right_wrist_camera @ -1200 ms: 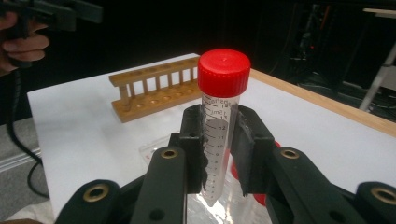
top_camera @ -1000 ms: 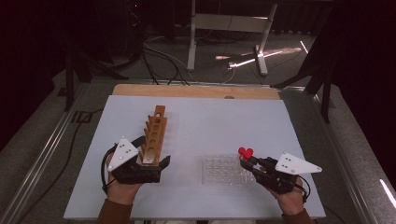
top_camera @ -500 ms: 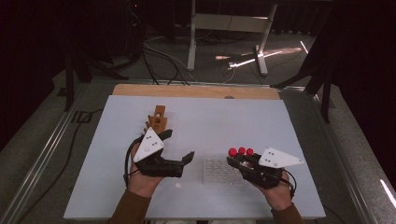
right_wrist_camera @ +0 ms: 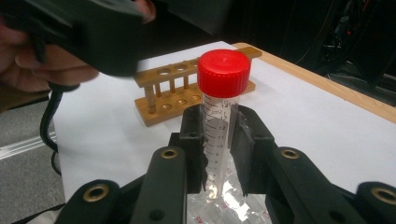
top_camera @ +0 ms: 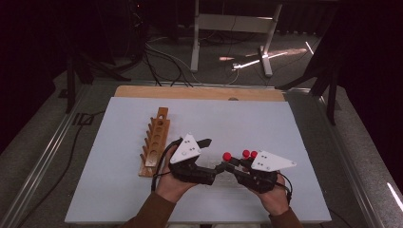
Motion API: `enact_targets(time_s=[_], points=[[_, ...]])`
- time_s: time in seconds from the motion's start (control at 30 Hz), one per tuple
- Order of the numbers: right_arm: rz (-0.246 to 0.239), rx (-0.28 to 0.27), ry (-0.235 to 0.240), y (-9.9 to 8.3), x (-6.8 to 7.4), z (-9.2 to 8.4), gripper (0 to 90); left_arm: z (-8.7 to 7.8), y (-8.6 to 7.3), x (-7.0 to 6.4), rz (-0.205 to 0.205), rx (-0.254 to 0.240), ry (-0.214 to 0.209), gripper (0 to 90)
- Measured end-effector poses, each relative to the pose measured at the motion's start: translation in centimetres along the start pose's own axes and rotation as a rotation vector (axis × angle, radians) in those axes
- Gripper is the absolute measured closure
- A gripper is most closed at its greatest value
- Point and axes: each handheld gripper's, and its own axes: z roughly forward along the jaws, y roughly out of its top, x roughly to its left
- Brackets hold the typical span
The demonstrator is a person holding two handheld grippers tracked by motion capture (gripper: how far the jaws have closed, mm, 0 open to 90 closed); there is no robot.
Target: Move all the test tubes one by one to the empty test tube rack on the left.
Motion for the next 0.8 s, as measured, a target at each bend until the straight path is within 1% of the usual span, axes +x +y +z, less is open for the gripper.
enact_targets(time_s=[0.03, 0.07, 0.1, 0.13, 0.17, 0.2, 0.23, 0.27, 0.3, 0.33, 0.4, 0.43, 0.47, 0.5, 0.57, 0.6, 0.63, 0.67, 0.73, 0.77, 0.8], points=[[0.0, 0.0, 0.001, 0.0, 0.0, 0.0, 75.2, 0.2, 0.0, 0.0, 0.001, 0.001, -0.006, 24.0], [0.0, 0.0, 0.001, 0.0, 0.0, 0.0, 75.2, 0.4, 0.1, 0.0, 0.0, -0.004, -0.014, 24.0], [-0.001, -0.003, 0.002, 0.0, 0.1, 0.1, 75.2, 0.5, 0.1, 0.0, -0.008, -0.011, -0.031, 36.1], [-0.001, -0.005, 0.003, 0.0, 0.1, 0.1, 75.2, 0.6, 0.1, 0.0, -0.008, -0.01, -0.039, 40.6], [-0.001, -0.005, 0.003, 0.0, 0.1, 0.1, 75.2, 0.8, 0.1, 0.0, -0.007, -0.007, -0.04, 40.6], [-0.002, -0.006, 0.005, 0.0, 0.1, 0.0, 75.2, 0.9, 0.1, 0.1, -0.007, 0.0, -0.048, 50.4], [-0.002, -0.006, 0.005, 0.0, 0.1, 0.0, 75.2, 1.0, 0.1, 0.1, -0.008, 0.005, -0.056, 54.3], [-0.001, -0.006, 0.007, 0.0, 0.1, 0.0, 75.2, 1.1, 0.0, 0.0, -0.006, 0.015, -0.063, 56.1], [-0.001, -0.006, 0.007, 0.0, 0.1, 0.0, 75.2, 1.2, 0.0, 0.0, -0.003, 0.022, -0.065, 56.1], [-0.001, -0.005, 0.009, 0.0, 0.1, 0.1, 75.2, 1.4, 0.0, -0.1, -0.002, 0.029, -0.067, 61.8], [-0.001, -0.003, 0.01, 0.0, 0.2, 0.1, 75.2, 1.6, 0.0, -0.2, 0.002, 0.041, -0.078, 66.9], [-0.001, -0.003, 0.01, 0.0, 0.2, 0.1, 75.2, 1.6, -0.1, -0.2, 0.005, 0.044, -0.082, 66.9], [0.001, 0.001, 0.01, -0.1, 0.1, 0.2, 75.2, 1.7, -0.1, -0.3, 0.01, 0.048, -0.078, 69.9], [0.005, 0.002, 0.013, -0.2, 0.1, 0.2, 75.2, 1.7, -0.1, -0.3, 0.015, 0.051, -0.074, 70.3], [0.009, 0.0, 0.016, -0.2, 0.0, 0.2, 75.0, 1.7, -0.1, -0.3, 0.011, 0.048, -0.074, 70.6], [0.009, -0.008, 0.014, -0.2, -0.1, 0.1, 73.2, 1.6, 0.0, -0.2, 0.012, 0.045, -0.071, 70.8], [0.009, -0.008, 0.014, -0.2, -0.1, 0.1, 73.2, 1.6, 0.0, -0.2, 0.013, 0.044, -0.061, 70.8], [0.029, -0.019, 0.016, -0.2, -0.3, -0.1, 62.8, 1.5, 0.0, -0.1, 0.012, 0.043, -0.054, 70.8], [0.041, -0.02, 0.02, -0.2, -0.5, -0.2, 54.6, 1.4, 0.1, 0.1, 0.004, 0.038, -0.044, 70.8], [0.041, -0.02, 0.02, -0.2, -0.5, -0.2, 54.6, 1.3, 0.1, 0.3, -0.001, 0.036, -0.035, 70.8], [0.048, -0.028, 0.013, -0.2, -0.8, -0.5, 43.2, 1.2, 0.1, 0.5, -0.005, 0.034, -0.031, 70.8]])
